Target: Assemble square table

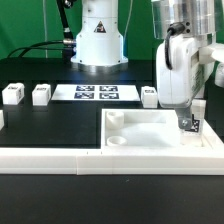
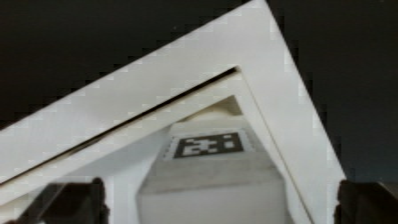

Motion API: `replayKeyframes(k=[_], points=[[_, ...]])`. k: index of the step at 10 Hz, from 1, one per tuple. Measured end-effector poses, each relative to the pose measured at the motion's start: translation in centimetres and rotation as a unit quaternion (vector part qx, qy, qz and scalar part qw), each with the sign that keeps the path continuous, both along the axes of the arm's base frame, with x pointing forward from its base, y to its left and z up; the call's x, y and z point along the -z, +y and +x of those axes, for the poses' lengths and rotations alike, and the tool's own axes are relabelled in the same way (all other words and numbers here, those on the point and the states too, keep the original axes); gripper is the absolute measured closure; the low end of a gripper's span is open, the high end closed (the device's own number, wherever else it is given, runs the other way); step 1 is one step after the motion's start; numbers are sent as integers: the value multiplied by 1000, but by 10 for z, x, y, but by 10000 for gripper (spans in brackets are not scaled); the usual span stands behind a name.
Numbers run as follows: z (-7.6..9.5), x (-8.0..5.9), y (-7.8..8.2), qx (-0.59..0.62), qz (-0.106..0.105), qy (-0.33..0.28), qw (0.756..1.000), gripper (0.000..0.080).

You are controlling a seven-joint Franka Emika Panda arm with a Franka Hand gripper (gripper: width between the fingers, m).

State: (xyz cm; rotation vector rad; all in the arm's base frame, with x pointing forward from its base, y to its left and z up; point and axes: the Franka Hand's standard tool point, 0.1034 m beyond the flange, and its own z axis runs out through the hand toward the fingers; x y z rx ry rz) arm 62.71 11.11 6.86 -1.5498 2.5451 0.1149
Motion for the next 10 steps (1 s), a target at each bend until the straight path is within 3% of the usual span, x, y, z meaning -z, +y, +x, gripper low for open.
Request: replayKeyframes(k=[10], points=[[0,0,0,-3,0,0,1000,151]])
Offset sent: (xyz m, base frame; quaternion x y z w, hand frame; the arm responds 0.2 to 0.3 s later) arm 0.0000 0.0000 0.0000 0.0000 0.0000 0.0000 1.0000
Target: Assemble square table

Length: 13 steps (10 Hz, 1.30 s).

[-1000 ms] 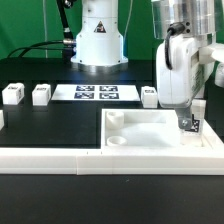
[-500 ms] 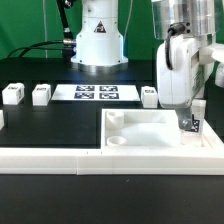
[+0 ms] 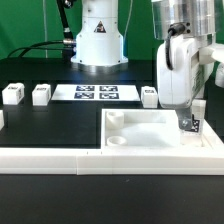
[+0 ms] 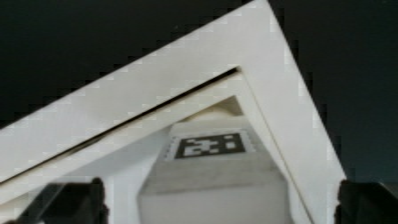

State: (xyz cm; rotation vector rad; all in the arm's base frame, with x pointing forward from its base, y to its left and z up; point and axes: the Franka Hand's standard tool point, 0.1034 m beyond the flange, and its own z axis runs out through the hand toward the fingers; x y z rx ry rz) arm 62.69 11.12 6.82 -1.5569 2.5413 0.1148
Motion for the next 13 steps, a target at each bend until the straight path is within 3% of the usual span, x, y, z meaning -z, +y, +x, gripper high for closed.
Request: replayKeyframes(k=[4,6,7,11,13], points=[[0,-1,1,-27,-2,-5,1000,151],[-10,-24,6,-150,-5,-32,988,151],[-10,-30,3,-218,-11,-47,975,151],[-10,-28,3,-349,-27,-66,935,151],[-29,-43,20,-456,-38,-80,885,151]])
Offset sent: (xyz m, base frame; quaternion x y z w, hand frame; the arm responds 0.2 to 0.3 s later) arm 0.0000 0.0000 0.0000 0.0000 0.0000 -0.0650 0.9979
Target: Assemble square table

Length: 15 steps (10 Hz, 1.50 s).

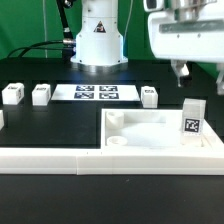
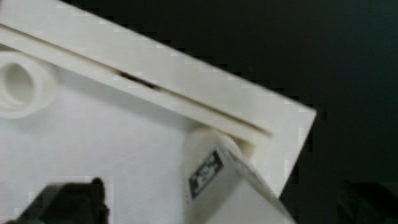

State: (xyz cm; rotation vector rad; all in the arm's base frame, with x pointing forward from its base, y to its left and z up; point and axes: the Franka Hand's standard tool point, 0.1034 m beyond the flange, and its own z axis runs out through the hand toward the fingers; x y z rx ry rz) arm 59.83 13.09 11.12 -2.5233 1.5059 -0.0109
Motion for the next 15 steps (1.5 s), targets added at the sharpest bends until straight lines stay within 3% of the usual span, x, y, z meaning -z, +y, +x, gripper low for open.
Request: replayKeyframes(k=[2,8,11,12,13,15], points=[[-26,-2,-14,-161,-36,-43,985,151],[-26,2,-15,-315,-60,-64,945,151],[-93,38,-2,-442,-77,-53,892,151],[-109,48,-1,-479,-105,-68,869,151],[-120,54,-2,-504,-118,-74,852,151],[-116,53,-4,-557,-123,-77,818,151]])
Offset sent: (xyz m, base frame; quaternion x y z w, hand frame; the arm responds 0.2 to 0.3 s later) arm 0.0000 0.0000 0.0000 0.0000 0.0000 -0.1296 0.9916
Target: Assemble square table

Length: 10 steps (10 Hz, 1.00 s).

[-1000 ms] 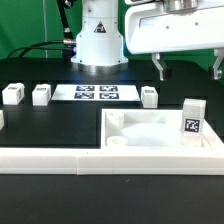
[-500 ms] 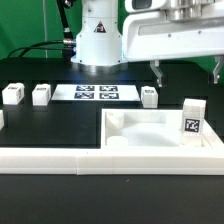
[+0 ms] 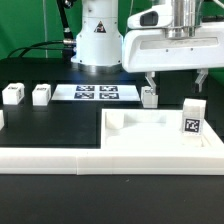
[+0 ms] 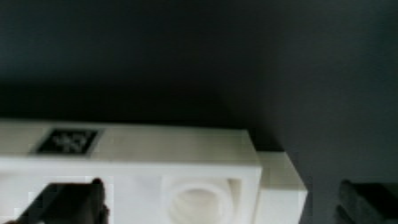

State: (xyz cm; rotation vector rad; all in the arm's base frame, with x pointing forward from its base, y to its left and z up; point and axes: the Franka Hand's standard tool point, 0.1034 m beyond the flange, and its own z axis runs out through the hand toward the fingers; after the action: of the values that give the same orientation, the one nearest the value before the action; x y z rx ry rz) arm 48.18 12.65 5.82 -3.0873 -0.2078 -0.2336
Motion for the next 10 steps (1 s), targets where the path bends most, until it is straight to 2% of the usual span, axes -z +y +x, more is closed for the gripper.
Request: replayKeyframes(k=[3,4,5,7,9,10], points=[[-4,3,-3,-72,-13,2,997,151],[-25,12,-7,-27,-10,38,999,151],[-45,14,-9,-2,-9,76,997,151],[-64,10,-11,16,-10,150,989,151],[-67,10,-9,17,-10,225,974,151],[-65,11,-8,18,-11,241,970,151]])
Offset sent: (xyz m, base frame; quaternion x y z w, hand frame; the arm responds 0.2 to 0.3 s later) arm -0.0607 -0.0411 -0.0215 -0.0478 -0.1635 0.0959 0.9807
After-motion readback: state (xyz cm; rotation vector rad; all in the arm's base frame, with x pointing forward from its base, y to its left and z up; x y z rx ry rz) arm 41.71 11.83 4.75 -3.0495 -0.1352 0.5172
